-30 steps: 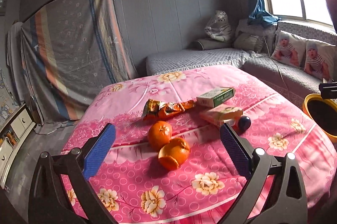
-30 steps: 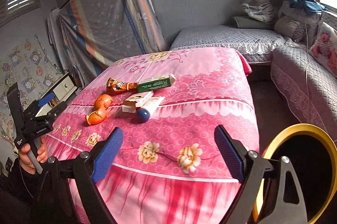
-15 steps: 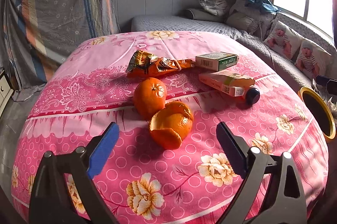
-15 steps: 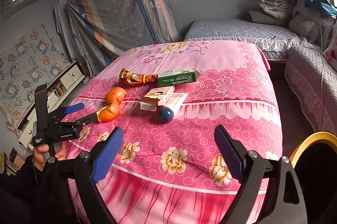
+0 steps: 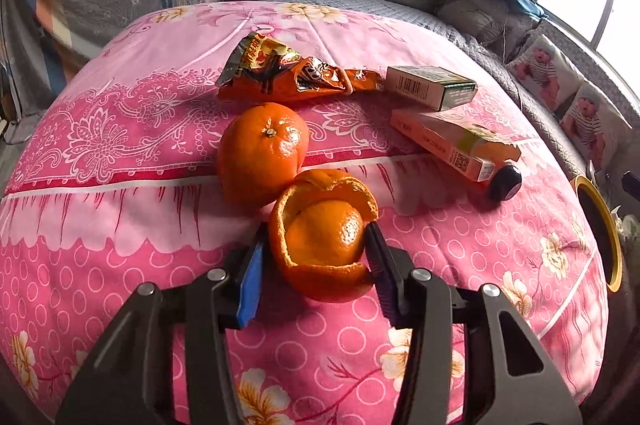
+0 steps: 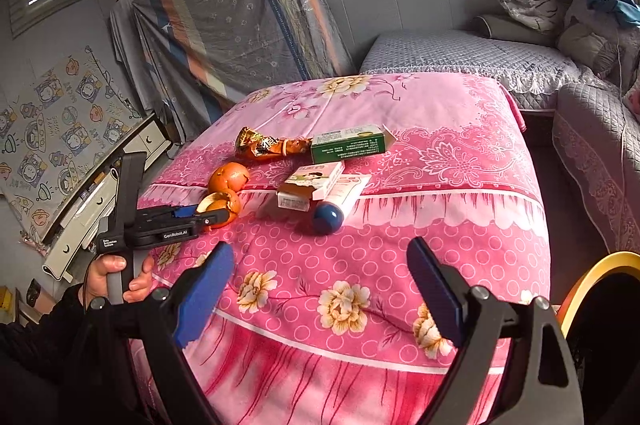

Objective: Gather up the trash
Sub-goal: 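Grasp the white children's snack box with the right tool while the left tool holds the peel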

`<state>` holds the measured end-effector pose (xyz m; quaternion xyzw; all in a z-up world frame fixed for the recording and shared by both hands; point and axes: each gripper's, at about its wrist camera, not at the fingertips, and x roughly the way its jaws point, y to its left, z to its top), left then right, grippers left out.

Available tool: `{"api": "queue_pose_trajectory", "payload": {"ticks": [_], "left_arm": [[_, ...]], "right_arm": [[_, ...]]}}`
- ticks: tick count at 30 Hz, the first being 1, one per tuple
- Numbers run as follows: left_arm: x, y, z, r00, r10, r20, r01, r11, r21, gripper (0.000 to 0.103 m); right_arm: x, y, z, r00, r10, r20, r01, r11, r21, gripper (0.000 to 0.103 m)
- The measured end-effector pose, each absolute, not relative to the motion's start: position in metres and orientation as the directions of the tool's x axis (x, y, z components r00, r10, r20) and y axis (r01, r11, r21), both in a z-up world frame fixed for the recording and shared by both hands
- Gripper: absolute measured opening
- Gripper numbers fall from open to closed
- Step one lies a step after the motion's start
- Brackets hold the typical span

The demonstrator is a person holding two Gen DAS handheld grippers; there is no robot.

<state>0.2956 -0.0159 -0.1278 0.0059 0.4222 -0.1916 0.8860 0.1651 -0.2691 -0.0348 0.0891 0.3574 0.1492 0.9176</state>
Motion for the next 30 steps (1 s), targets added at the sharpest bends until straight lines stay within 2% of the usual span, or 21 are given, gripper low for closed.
{"api": "queue_pose_trajectory", "payload": {"ticks": [3, 9, 22, 24, 27, 30], "left_arm": [[0.292, -0.017, -0.124, 0.589, -0.332, -0.737, 0.343, 0.928, -0.144, 0.038], [0.282, -0.007, -0.116, 0.593, -0.350, -0.725, 0.332, 0.927, -0.176, 0.036], [0.246, 0.014, -0.092, 0.642, -0.399, -0.655, 0.337, 0.914, -0.226, 0.036], [0.243, 0.017, -0.089, 0.650, -0.402, -0.645, 0.336, 0.913, -0.231, 0.036], [0.241, 0.019, -0.086, 0.663, -0.404, -0.630, 0.334, 0.913, -0.234, 0.036], [0.237, 0.022, -0.083, 0.674, -0.402, -0.620, 0.333, 0.914, -0.231, 0.036]], "right_arm": [[0.178, -0.257, -0.032, 0.682, 0.353, -0.640, -0.238, 0.935, 0.263, 0.085], [0.225, -0.225, -0.042, 0.616, 0.355, -0.703, -0.243, 0.935, 0.258, 0.085], [0.325, -0.177, -0.094, 0.526, 0.108, -0.844, -0.116, 0.992, 0.054, 0.084], [0.330, -0.171, -0.101, 0.516, 0.090, -0.852, -0.125, 0.992, 0.029, 0.082], [0.334, -0.162, -0.110, 0.506, 0.051, -0.861, -0.139, 0.990, -0.023, 0.065], [0.335, -0.156, -0.113, 0.515, 0.027, -0.857, -0.142, 0.988, -0.054, 0.056]]}}
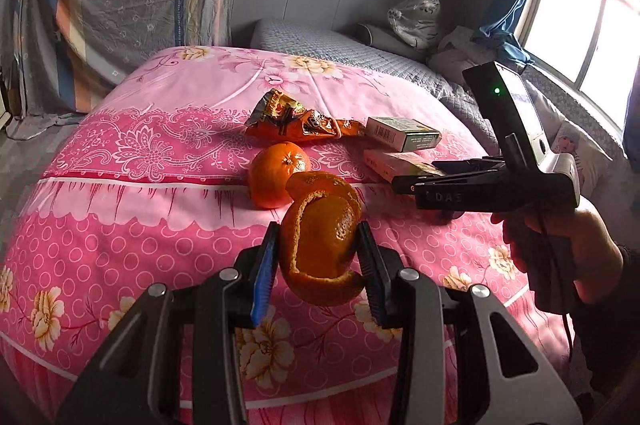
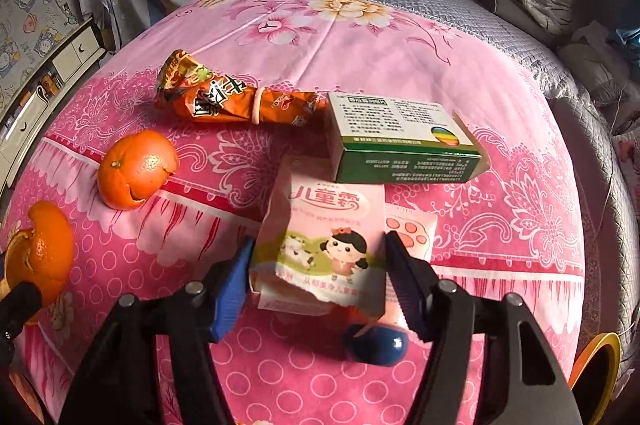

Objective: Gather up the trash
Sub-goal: 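Grasp the white children's snack box with the right tool while the left tool holds the peel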

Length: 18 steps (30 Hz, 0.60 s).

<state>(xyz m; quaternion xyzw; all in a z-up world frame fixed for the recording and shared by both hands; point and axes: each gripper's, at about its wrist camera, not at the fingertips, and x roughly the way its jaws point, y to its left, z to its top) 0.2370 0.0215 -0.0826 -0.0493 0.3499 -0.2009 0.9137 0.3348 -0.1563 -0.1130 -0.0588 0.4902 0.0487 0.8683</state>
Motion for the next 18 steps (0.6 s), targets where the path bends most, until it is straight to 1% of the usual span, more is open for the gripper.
{"api": "queue_pose_trajectory", "payload": {"ticks": [2, 4, 7, 10, 15, 18], "left_arm": [[0.233, 0.023, -0.080, 0.686, -0.394, -0.612, 0.329, 0.918, -0.222, 0.036], [0.228, 0.025, -0.076, 0.700, -0.382, -0.603, 0.324, 0.923, -0.209, 0.036], [0.222, 0.026, -0.069, 0.719, -0.370, -0.588, 0.320, 0.928, -0.193, 0.036], [0.212, 0.026, -0.059, 0.743, -0.364, -0.561, 0.324, 0.930, -0.174, 0.036], [0.196, 0.018, -0.041, 0.766, -0.380, -0.518, 0.347, 0.923, -0.163, 0.036], [0.187, 0.006, -0.028, 0.772, -0.402, -0.492, 0.379, 0.913, -0.151, 0.036]], "right_arm": [[0.331, -0.155, -0.109, 0.534, 0.035, -0.845, -0.148, 0.988, -0.053, 0.051], [0.322, -0.156, -0.099, 0.540, 0.093, -0.836, -0.182, 0.983, -0.008, 0.051], [0.302, -0.163, -0.083, 0.493, 0.241, -0.836, -0.235, 0.962, 0.139, 0.051], [0.273, -0.170, -0.068, 0.441, 0.377, -0.815, -0.280, 0.920, 0.274, 0.051], [0.216, -0.196, -0.047, 0.422, 0.504, -0.754, -0.303, 0.862, 0.407, 0.051], [0.187, -0.221, -0.037, 0.449, 0.538, -0.713, -0.272, 0.843, 0.464, 0.051]]}}
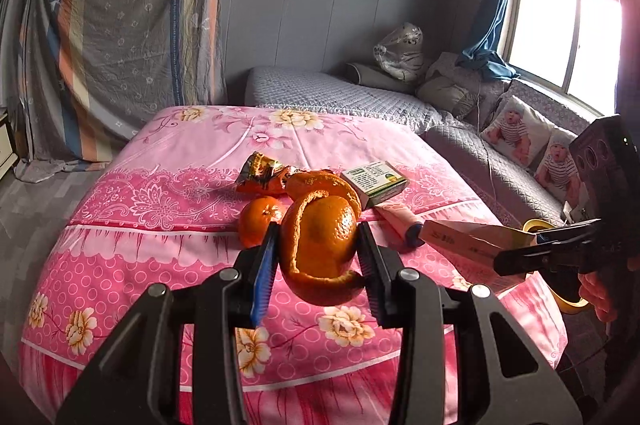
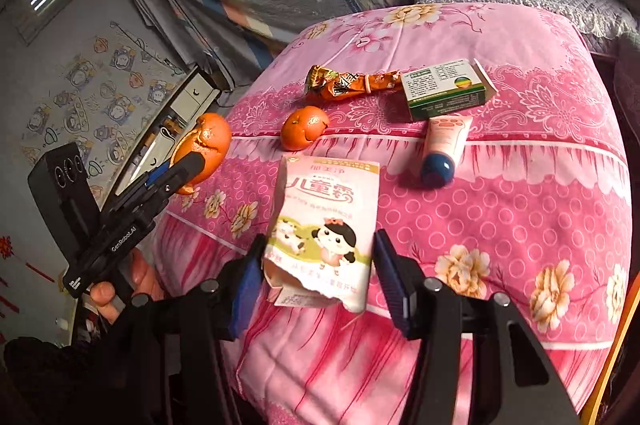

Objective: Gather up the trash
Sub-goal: 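Grasp the white children's snack box with the right tool while the left tool holds the peel, then carry the peel and snack box over the bin and open both tools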

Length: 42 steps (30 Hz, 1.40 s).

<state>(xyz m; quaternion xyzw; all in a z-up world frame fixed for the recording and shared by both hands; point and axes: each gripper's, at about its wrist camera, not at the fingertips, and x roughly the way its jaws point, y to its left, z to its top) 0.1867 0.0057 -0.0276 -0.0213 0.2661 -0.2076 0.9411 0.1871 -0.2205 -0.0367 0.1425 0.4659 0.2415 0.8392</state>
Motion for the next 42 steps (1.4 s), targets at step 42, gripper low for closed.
{"api": "queue_pose_trajectory", "payload": {"ticks": [42], "left_arm": [[0.107, -0.222, 0.041, 0.583, -0.708, -0.399, 0.770, 0.638, -0.006, 0.037]], "right_arm": [[0.020, -0.478, -0.027, 0.834, 0.120, -0.538, 0.223, 0.819, 0.528, 0.051]]}}
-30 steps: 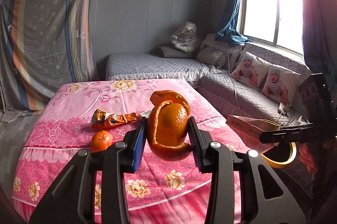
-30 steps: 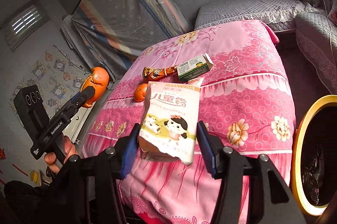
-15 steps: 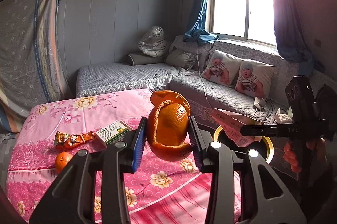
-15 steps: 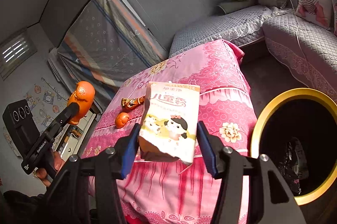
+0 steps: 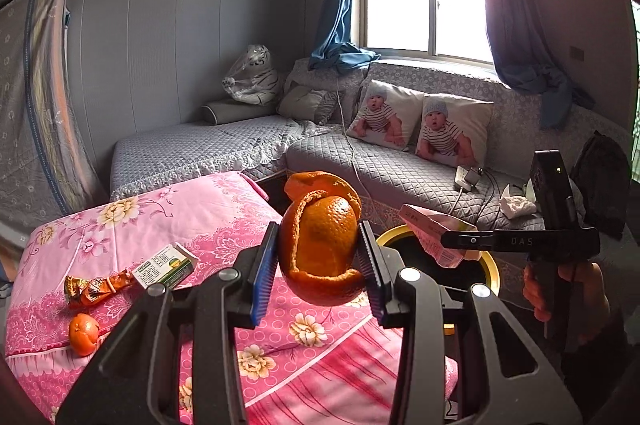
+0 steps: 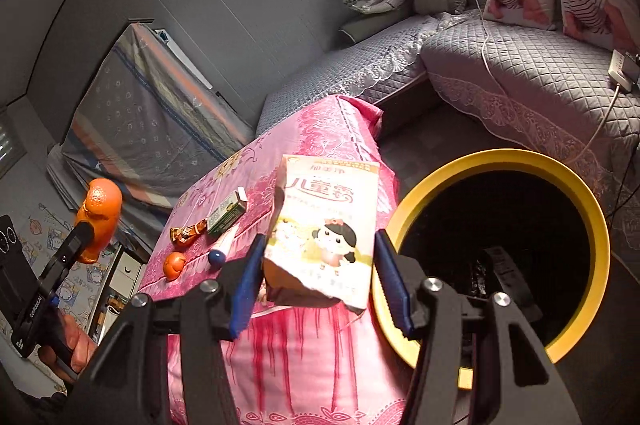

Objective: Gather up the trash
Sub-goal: 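Carry the peel and snack box over the bin and open both tools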

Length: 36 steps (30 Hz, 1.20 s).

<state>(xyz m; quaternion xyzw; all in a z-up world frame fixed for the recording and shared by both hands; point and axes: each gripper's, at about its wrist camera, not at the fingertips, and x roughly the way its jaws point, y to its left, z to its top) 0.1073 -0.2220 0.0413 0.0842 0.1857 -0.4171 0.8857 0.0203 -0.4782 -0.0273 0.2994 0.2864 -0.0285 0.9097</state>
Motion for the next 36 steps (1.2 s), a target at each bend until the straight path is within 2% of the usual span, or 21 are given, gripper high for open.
{"api": "queue_pose_trajectory", "payload": {"ticks": [5, 22, 33, 36], "left_arm": [[0.107, -0.247, 0.036, 0.552, -0.721, -0.418, 0.795, 0.607, 0.004, 0.037], [0.113, -0.323, 0.007, 0.464, -0.743, -0.481, 0.853, 0.522, 0.016, 0.037], [0.133, -0.392, -0.031, 0.389, -0.717, -0.578, 0.870, 0.492, -0.024, 0.037], [0.138, -0.409, -0.039, 0.368, -0.710, -0.601, 0.871, 0.490, -0.045, 0.037]], "right_arm": [[0.010, -0.497, -0.043, 0.822, 0.019, -0.569, 0.314, 0.818, 0.482, 0.051], [-0.008, -0.539, -0.086, 0.773, -0.062, -0.631, 0.449, 0.757, 0.475, 0.052], [-0.005, -0.564, -0.111, 0.719, -0.106, -0.687, 0.536, 0.714, 0.451, 0.053], [-0.005, -0.569, -0.115, 0.713, -0.117, -0.691, 0.548, 0.708, 0.445, 0.057]]}}
